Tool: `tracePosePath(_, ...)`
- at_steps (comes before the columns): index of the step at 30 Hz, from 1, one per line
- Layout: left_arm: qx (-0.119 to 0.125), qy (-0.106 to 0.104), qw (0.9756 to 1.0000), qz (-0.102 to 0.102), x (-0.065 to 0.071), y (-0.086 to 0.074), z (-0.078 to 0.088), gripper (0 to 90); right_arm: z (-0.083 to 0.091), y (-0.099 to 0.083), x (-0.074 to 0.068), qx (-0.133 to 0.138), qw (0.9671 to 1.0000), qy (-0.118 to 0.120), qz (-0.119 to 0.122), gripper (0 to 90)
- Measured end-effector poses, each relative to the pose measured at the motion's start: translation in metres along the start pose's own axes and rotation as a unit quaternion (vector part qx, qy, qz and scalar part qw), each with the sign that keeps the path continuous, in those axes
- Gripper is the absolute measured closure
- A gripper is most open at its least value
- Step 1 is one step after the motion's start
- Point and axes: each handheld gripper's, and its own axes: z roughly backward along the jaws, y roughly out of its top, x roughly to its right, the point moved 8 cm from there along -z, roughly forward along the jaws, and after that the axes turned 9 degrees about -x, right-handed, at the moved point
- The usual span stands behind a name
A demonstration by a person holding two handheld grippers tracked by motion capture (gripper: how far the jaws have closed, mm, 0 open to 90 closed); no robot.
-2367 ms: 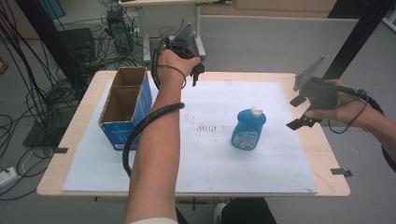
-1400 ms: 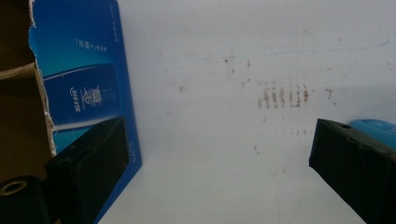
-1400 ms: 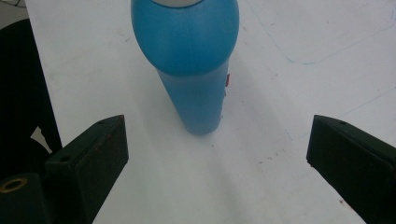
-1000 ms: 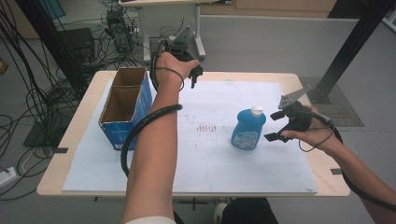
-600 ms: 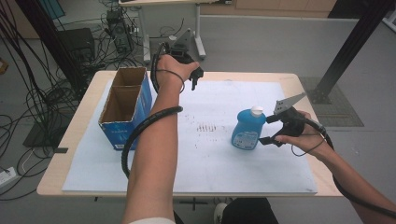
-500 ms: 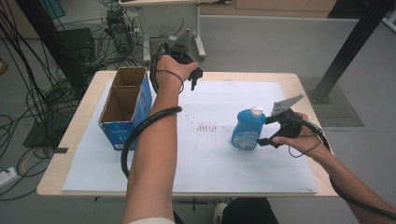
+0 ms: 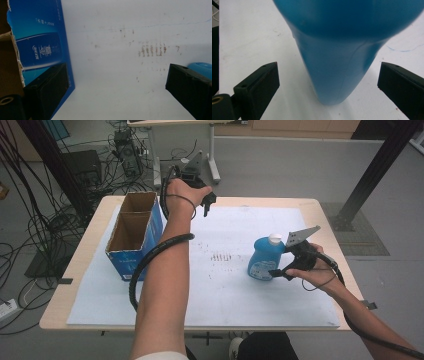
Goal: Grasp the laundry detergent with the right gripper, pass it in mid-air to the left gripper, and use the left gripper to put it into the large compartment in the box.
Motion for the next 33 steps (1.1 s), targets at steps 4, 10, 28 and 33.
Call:
tracePosePath(4,0.0,0.0,1.0,-0.001,0.001,0.001,0.0,5.2,-0.002,-0.001,0.0,0.007,1.0,0.002,-0.002,2.9)
tracePosePath(10,-0.001,0.001,1.0,-0.002,0.003,0.002,-0.001,5.2,-0.007,-0.002,0.001,0.017,0.9998,0.005,-0.002,2.9)
tracePosePath(28,0.0,0.001,1.0,-0.004,0.005,0.004,-0.001,5.2,-0.012,0.002,0.0,0.045,0.9989,0.01,0.002,2.7)
tracePosePath(33,0.001,0.0,1.0,-0.003,0.004,0.004,0.0,5.2,-0.013,0.002,-0.001,0.048,0.9988,0.01,0.002,2.7)
